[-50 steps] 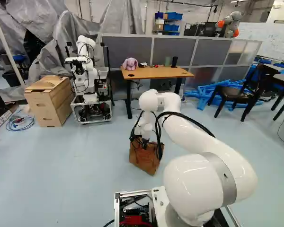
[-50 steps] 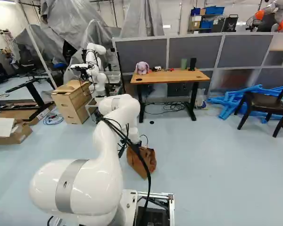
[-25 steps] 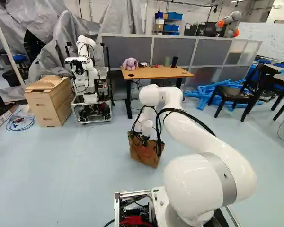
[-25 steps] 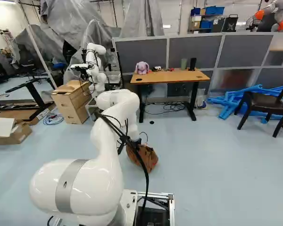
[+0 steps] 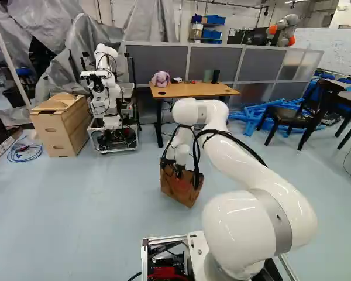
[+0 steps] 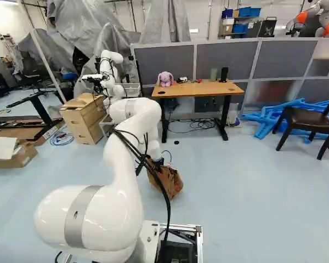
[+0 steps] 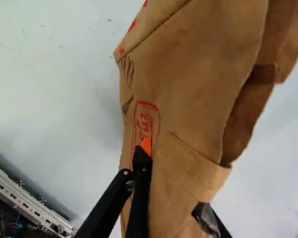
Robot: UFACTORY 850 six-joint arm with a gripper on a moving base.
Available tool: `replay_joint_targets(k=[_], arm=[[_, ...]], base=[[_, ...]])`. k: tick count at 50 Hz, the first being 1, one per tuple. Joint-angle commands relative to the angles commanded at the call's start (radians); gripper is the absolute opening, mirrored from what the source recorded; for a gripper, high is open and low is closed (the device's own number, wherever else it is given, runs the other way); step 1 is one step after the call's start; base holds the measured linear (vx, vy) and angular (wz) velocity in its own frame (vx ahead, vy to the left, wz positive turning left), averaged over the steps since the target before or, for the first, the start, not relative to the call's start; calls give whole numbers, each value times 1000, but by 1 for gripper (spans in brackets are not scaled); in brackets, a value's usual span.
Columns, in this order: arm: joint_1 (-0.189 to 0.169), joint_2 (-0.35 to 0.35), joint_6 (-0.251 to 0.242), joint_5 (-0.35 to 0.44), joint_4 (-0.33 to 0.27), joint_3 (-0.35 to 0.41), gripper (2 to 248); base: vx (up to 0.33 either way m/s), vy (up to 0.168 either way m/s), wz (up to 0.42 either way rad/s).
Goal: Pick up the bag on the ground and place it on the table
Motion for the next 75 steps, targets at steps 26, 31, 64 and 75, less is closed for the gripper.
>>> replay_joint_targets(k=[26, 31, 64, 75], arm=[[0, 96, 0, 0, 0, 84, 21], [0, 115, 0, 0, 0, 99, 21], [0, 236, 0, 0, 0, 197, 21], [0, 277, 0, 0, 0, 227, 21]], base=[[0, 0, 0], [0, 0, 0], [0, 0, 0], [0, 0, 0]])
